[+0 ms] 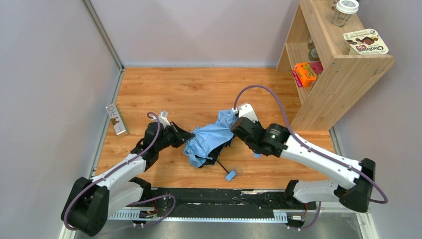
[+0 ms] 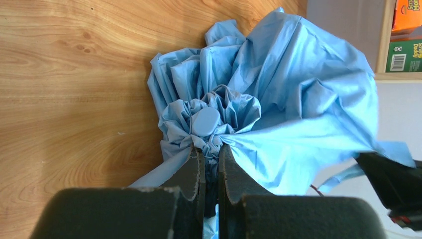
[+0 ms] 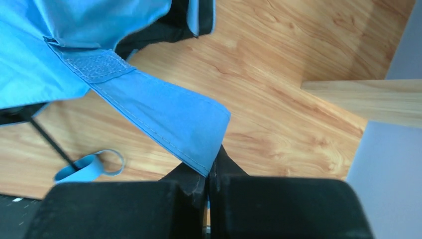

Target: Put away the umbrella

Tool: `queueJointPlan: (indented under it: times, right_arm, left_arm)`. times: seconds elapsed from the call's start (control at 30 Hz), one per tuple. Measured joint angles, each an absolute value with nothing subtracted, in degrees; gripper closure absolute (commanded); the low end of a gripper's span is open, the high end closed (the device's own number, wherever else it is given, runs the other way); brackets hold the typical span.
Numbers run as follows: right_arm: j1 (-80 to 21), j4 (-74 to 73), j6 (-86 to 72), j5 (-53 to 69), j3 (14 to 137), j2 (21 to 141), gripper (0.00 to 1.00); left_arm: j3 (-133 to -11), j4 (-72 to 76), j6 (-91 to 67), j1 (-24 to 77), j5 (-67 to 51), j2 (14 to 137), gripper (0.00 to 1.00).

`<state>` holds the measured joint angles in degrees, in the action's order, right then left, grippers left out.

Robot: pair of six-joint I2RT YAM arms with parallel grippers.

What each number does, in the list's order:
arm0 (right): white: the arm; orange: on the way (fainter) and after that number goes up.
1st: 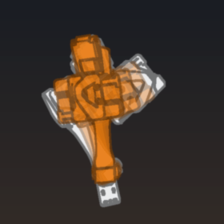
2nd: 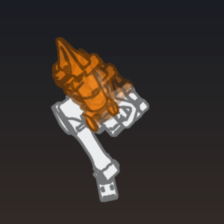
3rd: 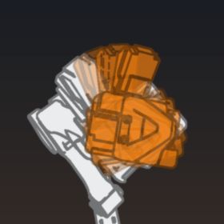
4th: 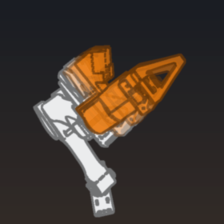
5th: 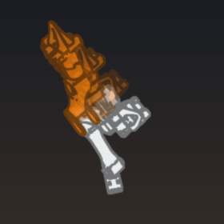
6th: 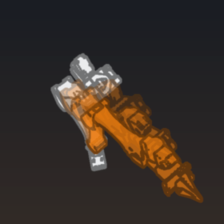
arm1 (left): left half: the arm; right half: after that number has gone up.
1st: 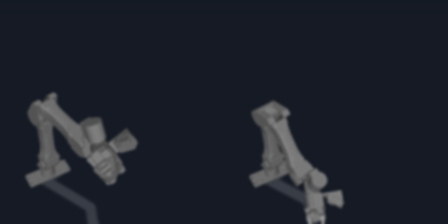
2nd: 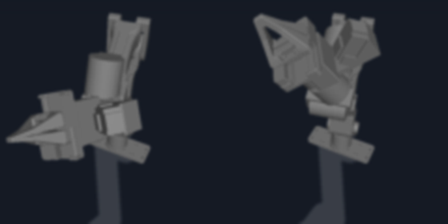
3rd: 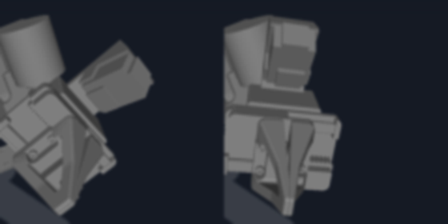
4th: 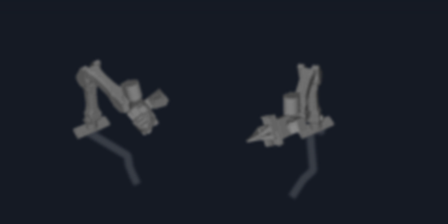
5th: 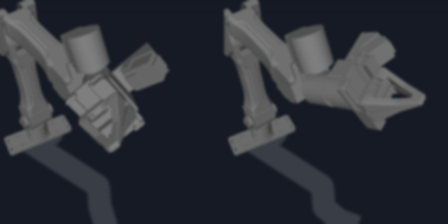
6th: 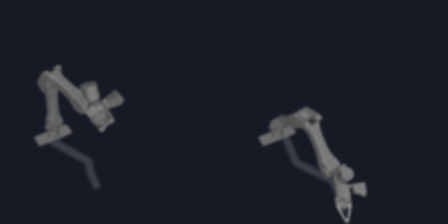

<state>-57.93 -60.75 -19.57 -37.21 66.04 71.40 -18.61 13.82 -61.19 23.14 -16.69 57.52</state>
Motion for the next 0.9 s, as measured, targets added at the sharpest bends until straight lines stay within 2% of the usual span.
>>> queueJointPlan:
  times: [0.17, 0.37, 0.5, 0.63, 0.9]
  right_arm:
    - [-59.9, -60.0, -17.0, -35.9, 67.8, 64.5, 1.00]
    - [-59.9, -60.9, -14.3, -31.6, 75.3, 64.8, 1.00]
    - [-59.9, -67.0, -13.5, -28.9, 81.0, 70.2, 1.00]
    - [-58.8, -71.9, -11.0, -30.6, 81.4, 75.9, 0.99]
    - [-47.7, -71.7, 2.0, -33.9, 89.4, 93.7, 0.99]
  left_arm:
    - [-18.9, 13.8, -60.9, 23.1, -17.5, 57.4, 1.00]
    - [-19.2, 13.7, -60.1, 23.2, -18.4, 56.5, 1.00]
    - [-19.2, 13.3, -59.9, 23.1, -18.3, 56.6, 1.00]
    - [-19.2, 12.8, -59.9, 23.1, -18.1, 56.6, 1.00]
    - [-19.2, 11.2, -59.8, 22.9, -18.1, 55.1, 1.00]
